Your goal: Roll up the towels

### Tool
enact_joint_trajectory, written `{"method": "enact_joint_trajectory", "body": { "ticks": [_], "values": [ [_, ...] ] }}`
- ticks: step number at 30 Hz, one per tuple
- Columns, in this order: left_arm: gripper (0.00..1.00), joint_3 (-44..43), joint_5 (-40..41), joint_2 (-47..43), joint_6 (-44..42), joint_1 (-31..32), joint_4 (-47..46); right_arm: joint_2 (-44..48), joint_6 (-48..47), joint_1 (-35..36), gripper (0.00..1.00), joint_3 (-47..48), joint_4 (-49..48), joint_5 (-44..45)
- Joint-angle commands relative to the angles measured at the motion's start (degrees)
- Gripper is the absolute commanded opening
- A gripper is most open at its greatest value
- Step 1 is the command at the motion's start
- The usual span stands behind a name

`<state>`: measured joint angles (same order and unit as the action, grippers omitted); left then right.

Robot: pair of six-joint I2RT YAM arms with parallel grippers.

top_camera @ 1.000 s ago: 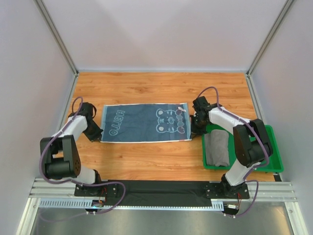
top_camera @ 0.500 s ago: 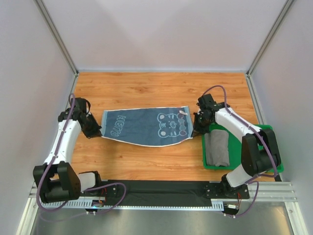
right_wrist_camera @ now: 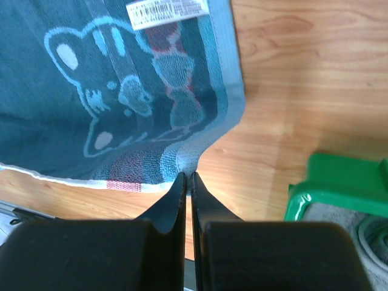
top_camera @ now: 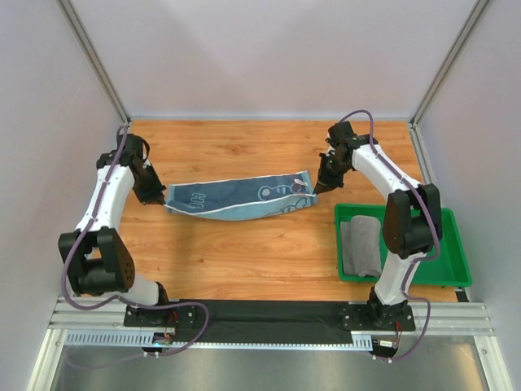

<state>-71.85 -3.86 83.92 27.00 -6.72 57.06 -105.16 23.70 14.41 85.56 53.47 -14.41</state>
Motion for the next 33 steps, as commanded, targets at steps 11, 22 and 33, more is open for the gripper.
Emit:
{"method": "enact_joint_trajectory", "body": {
  "ticks": [11, 22, 33],
  "values": [
    [0.00, -13.03, 3.42, 14.25, -1.60, -0.13, 3.23, -14.18, -0.32, 0.00, 0.00, 19.54, 6.55, 0.61],
    [0.00, -21.57, 3.16, 22.59, -3.54, -0.13, 5.78, -19.55, -0.59, -1.58, 0.00, 25.53, 7.88, 0.70],
    [0.00, -30.45, 2.89, 31.47, -4.07, -0.13, 8.51, -23.50, -0.68, -3.17, 0.00, 30.37, 8.75, 0.00]
  ]
}}
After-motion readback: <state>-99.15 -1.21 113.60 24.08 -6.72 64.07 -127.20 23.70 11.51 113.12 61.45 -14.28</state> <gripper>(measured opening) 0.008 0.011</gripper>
